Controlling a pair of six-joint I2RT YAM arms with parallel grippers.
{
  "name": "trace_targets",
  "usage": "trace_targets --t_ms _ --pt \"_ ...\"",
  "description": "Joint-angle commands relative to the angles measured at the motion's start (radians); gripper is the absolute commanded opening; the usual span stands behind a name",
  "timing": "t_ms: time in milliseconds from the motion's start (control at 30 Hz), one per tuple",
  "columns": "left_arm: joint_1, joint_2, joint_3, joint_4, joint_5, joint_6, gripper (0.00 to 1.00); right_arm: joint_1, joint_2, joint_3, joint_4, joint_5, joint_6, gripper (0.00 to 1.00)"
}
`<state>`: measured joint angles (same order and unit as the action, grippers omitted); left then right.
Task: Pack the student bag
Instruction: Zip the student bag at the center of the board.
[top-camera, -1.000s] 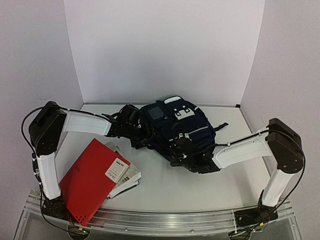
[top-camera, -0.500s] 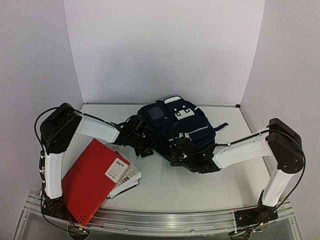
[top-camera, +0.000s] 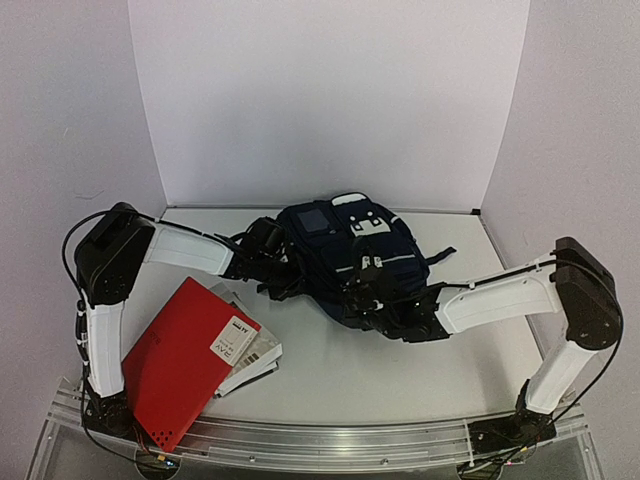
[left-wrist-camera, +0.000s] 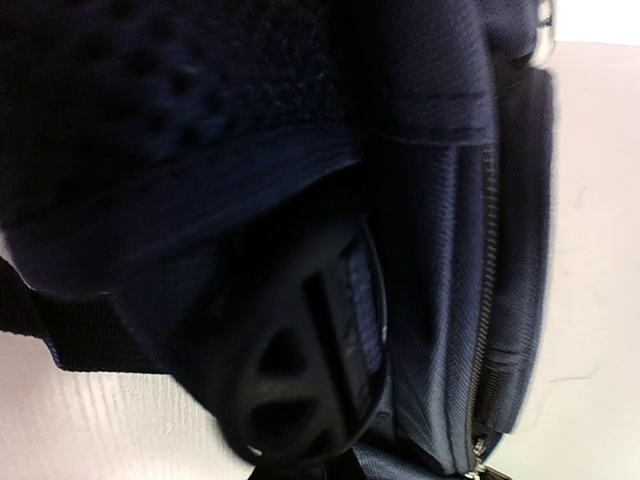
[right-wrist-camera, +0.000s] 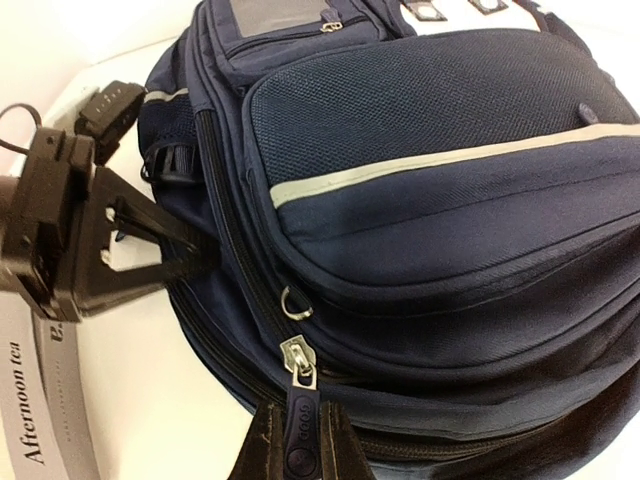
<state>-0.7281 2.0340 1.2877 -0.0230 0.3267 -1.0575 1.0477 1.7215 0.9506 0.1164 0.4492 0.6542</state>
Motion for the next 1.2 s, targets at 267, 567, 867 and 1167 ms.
trace_targets --t_ms 267,567,867,1167 --pt "0.347 -0.196 0.023 -0.076 0.062 0.27 0.0 0.004 -0.062 -0.029 -0.114 0.109 0.02 0.0" --pt "0.543 -0.106 0.138 -0.115 0.221 0.402 0.0 -0.065 -0.01 -0.034 -0.069 0.031 0.016 0.0" --pt "0.582 0.107 0.397 -0.178 0.252 0.522 0.16 -0.164 0.012 -0.055 0.077 -0.192 -0.047 0.0" --pt "0.489 -0.117 0.274 -0.229 0.072 0.529 0.71 -0.16 0.004 -0.022 0.094 -0.288 -0.085 0.0"
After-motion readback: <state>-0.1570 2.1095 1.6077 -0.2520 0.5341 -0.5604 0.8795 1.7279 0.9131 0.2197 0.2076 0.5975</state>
